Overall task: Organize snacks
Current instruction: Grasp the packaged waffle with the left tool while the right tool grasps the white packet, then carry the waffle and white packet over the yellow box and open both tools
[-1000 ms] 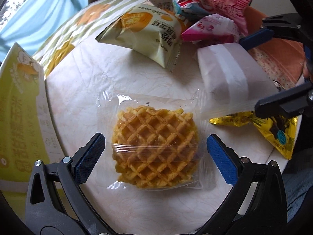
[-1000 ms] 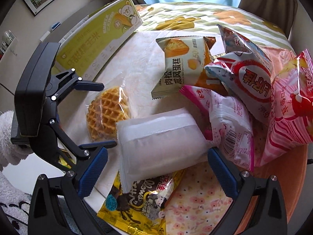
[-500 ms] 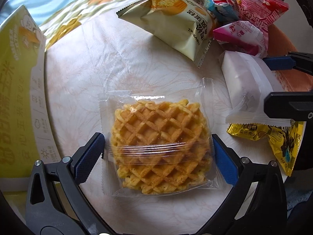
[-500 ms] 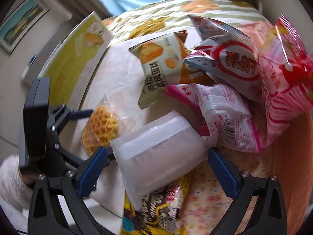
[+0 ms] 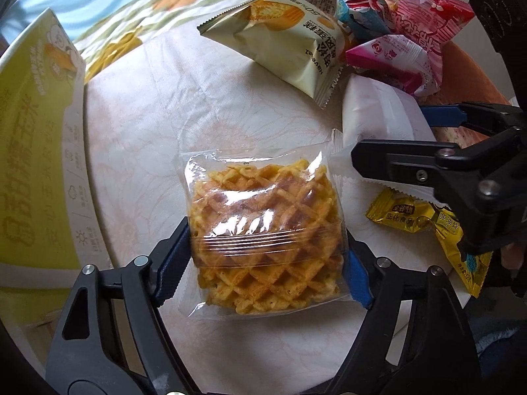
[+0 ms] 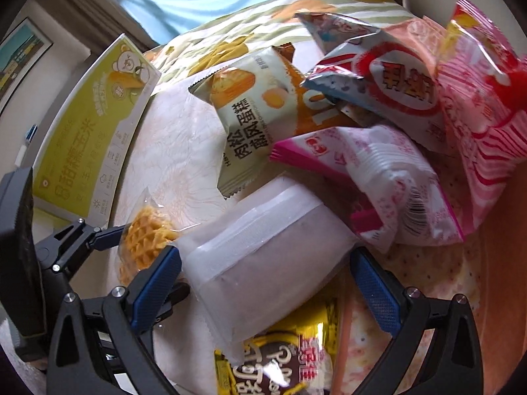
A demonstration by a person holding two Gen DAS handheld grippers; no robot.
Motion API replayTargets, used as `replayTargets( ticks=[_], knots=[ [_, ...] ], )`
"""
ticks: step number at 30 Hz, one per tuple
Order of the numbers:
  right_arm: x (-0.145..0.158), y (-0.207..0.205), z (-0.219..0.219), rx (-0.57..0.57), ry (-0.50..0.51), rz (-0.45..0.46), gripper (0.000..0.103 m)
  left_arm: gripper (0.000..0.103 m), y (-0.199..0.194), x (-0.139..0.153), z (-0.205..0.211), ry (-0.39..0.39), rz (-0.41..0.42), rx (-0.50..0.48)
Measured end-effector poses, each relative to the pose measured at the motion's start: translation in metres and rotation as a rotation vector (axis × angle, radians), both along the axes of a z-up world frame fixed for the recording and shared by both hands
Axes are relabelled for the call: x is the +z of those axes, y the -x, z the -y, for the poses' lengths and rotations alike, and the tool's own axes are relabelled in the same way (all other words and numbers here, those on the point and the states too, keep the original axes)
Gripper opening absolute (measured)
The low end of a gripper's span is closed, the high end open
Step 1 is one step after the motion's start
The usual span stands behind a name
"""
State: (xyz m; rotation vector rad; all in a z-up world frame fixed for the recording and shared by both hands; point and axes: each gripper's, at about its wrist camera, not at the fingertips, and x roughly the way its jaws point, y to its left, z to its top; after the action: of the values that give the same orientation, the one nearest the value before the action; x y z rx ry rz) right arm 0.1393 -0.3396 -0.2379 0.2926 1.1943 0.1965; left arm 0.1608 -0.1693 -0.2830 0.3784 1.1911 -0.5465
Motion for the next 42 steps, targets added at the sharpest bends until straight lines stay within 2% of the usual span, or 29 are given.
replayTargets(
  ticks=[5,7,9,15,19,24,32,42],
  knots=[
    [-0.001,0.0,-0.006,0.037,0.041,0.036,0.101,0.078,-0.002,0.001,0.001,-0.008,0.001,0.014],
    [-0.001,-0.001,-0.008,0.045,0.053,0.042,0.097,0.078,-0.003,0.001,0.0,-0.006,-0.004,0.025],
    [0.001,-0.001,-0.008,0.054,0.066,0.046,0.087,0.078,-0.004,0.002,-0.002,-0.002,-0.01,0.041],
    [0.003,0.0,-0.007,0.071,0.07,0.056,0.08,0.078,-0.009,0.002,-0.009,0.015,-0.038,0.097],
    [0.011,0.01,-0.004,0.078,0.044,0.069,0.079,0.077,-0.008,0.005,-0.016,0.035,-0.053,0.142],
    [0.026,0.024,-0.006,0.098,0.028,0.1,0.078,0.077,-0.002,0.017,-0.022,0.035,-0.02,0.171],
    [0.066,0.047,-0.005,0.117,-0.007,0.179,0.077,0.077,0.012,0.055,-0.03,0.056,0.051,0.231],
    [0.152,0.059,-0.016,0.173,-0.027,0.337,0.077,0.077,0.036,0.135,-0.057,0.146,0.186,0.354]
  ],
)
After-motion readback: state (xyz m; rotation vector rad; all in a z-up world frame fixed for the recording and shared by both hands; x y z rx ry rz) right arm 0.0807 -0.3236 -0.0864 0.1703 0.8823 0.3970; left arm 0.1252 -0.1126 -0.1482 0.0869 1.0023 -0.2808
